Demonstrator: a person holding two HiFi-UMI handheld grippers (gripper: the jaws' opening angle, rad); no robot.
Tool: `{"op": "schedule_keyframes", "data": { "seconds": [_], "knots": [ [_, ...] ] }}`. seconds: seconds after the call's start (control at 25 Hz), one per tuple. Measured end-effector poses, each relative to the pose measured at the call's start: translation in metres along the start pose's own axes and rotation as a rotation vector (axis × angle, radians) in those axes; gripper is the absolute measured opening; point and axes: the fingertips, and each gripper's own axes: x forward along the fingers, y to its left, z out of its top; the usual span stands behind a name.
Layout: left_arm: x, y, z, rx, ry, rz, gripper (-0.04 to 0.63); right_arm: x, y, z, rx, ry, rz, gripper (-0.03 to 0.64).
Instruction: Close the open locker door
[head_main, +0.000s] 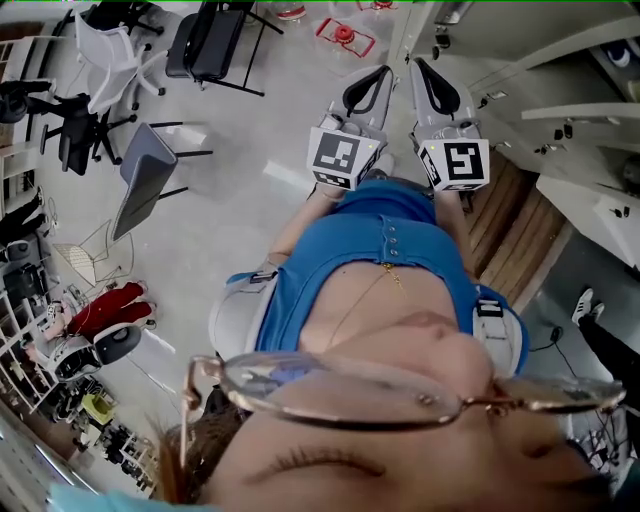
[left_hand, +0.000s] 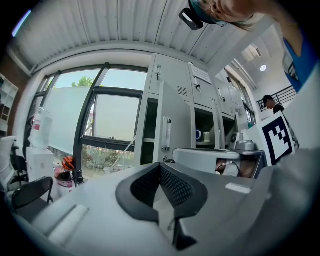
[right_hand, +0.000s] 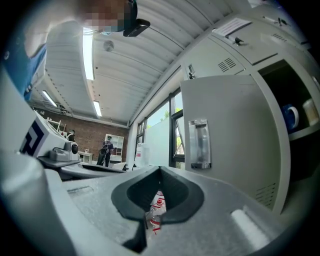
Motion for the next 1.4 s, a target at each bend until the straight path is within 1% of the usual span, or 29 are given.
{"op": "schedule_keyframes", "data": {
  "seconds": [0.16, 0.32, 0.48, 0.64, 0.8, 0.88, 1.0, 1.08, 1.16, 1.32, 1.4],
  "knots": [
    [0.013, 0.005, 0.002, -0.019, 0.009, -0.024, -0.002, 0.007, -0.01, 0.002, -0.008, 0.005, -0.031, 0.0],
    [0.026, 0.011, 0.0, -0.005, 0.016, -0.065, -0.002, 0.012, -0.023, 0.006, -0.02, -0.005, -0.084, 0.0],
    [0.047, 0.027, 0.003, 0.018, 0.015, -0.128, -0.002, 0.025, -0.04, 0.011, -0.025, -0.022, -0.168, 0.0],
    [0.069, 0.047, 0.017, 0.007, 0.026, -0.2, -0.002, 0.041, -0.054, 0.019, -0.045, -0.015, -0.252, 0.0],
    [0.094, 0.055, 0.016, 0.037, 0.022, -0.276, -0.002, 0.037, -0.069, 0.023, -0.045, -0.013, -0.343, 0.0],
    [0.105, 0.054, 0.015, 0.032, 0.032, -0.311, -0.002, 0.033, -0.073, 0.022, -0.037, -0.013, -0.366, 0.0],
    [0.117, 0.05, 0.013, 0.006, 0.051, -0.358, -0.002, 0.034, -0.075, 0.021, -0.022, -0.017, -0.358, 0.005],
    [0.124, 0.052, 0.009, 0.006, 0.056, -0.368, -0.002, 0.036, -0.075, 0.022, 0.005, -0.027, -0.328, 0.085],
    [0.128, 0.055, 0.005, 0.007, 0.065, -0.367, -0.002, 0.038, -0.074, 0.022, 0.02, -0.036, -0.298, 0.088],
    [0.136, 0.06, -0.001, -0.002, 0.068, -0.36, -0.002, 0.044, -0.071, 0.021, -0.013, -0.027, -0.26, 0.118],
    [0.139, 0.062, -0.004, -0.013, 0.072, -0.355, -0.002, 0.049, -0.073, 0.019, -0.018, -0.027, -0.24, 0.12]
  ]
}}
